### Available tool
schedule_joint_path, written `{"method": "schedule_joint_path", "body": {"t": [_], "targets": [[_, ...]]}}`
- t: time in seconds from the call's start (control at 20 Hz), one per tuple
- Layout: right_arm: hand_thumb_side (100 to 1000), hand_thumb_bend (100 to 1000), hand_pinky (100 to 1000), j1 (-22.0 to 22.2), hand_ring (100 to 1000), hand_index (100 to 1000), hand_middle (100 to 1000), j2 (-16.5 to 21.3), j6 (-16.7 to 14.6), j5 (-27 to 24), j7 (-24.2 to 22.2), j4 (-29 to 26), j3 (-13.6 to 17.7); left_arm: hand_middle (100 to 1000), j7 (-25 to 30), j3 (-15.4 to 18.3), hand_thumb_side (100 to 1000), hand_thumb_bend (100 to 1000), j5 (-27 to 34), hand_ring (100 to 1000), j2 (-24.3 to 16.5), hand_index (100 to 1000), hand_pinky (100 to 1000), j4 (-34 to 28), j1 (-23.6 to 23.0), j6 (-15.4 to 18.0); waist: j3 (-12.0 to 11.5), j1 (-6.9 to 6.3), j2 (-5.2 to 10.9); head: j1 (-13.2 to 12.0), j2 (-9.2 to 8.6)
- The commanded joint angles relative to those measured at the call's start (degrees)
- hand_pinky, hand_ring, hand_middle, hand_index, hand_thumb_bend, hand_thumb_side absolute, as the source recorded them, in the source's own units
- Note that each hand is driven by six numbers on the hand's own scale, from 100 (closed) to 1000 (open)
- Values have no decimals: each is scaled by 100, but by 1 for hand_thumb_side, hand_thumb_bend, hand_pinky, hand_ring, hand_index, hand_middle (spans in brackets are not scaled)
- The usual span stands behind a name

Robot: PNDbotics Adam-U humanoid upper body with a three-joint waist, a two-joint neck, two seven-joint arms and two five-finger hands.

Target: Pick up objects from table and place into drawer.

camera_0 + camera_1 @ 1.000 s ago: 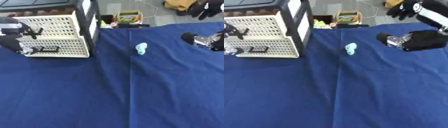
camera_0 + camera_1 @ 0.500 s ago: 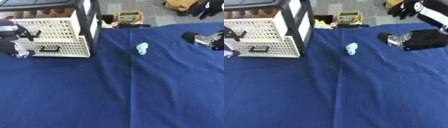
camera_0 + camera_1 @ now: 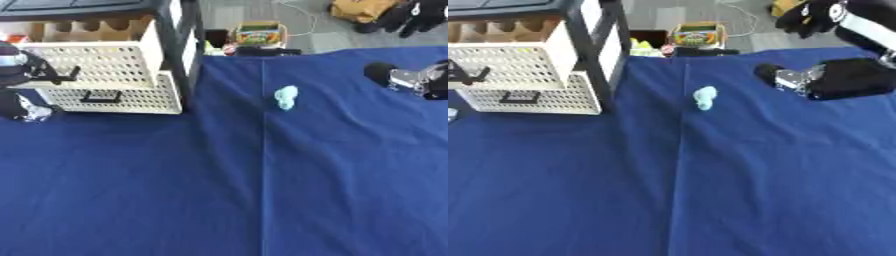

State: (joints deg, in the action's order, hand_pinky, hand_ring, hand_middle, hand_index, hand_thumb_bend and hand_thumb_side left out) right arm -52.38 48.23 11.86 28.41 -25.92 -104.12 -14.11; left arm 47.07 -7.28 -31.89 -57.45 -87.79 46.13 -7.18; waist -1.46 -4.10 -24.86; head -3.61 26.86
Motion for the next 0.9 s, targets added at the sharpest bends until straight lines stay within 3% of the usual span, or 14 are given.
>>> {"method": "schedule_joint_path", "body": {"t": [0.05,0.9], "targets": [[749,414,793,-54,756,858,750,196,0,-49,31,-106,107,100,-23,126,444,343,79,100,-351,806,100,-231,-43,-80,-19,11,135,-8,-43],[752,409,793,-34,755,857,750,194,18,-86,73,-119,139,100,-45,240,442,343,151,100,-605,797,100,-855,-599,-235,-47,54,118,-7,-59]]}}
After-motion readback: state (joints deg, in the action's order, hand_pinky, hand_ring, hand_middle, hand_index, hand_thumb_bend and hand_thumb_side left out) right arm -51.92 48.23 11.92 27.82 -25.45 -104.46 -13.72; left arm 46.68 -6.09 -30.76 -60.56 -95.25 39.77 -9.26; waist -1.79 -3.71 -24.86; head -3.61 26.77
